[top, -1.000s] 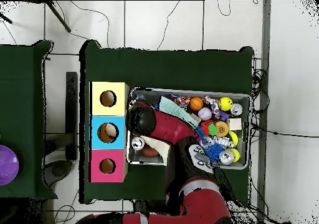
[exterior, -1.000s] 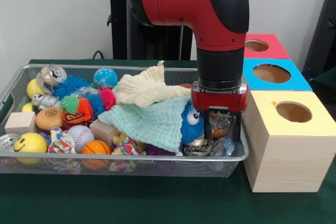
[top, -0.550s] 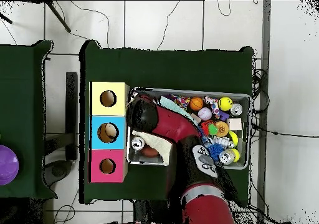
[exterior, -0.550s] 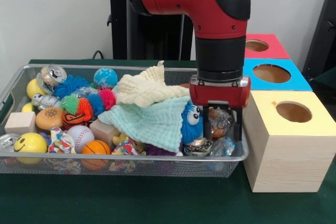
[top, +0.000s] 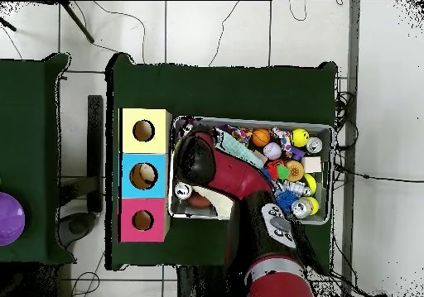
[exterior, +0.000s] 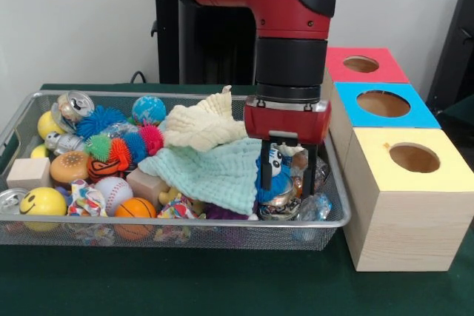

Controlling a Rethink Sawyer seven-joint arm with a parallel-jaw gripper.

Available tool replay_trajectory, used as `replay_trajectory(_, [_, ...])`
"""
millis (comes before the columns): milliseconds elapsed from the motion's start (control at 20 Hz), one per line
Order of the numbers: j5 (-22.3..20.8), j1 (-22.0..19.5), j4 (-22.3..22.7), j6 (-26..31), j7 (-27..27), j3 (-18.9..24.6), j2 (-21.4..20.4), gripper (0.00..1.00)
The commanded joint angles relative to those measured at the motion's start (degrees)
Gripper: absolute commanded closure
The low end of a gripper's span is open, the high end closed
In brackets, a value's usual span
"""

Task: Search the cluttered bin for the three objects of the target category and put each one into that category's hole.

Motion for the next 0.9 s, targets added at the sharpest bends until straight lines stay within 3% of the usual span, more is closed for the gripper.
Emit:
replay_trajectory(50, [0.5, 2.2, 1.6, -3.1, 12.2, -1.6, 4.9, 0.0])
replay_trajectory(300, [2.7, 6.1, -2.5, -6.5, 12.1, -4.6, 9.4, 0.0])
replay_trajectory(900, [2.5, 6.5, -4.6, -15.3, 13.9, -3.1, 15.5, 0.0])
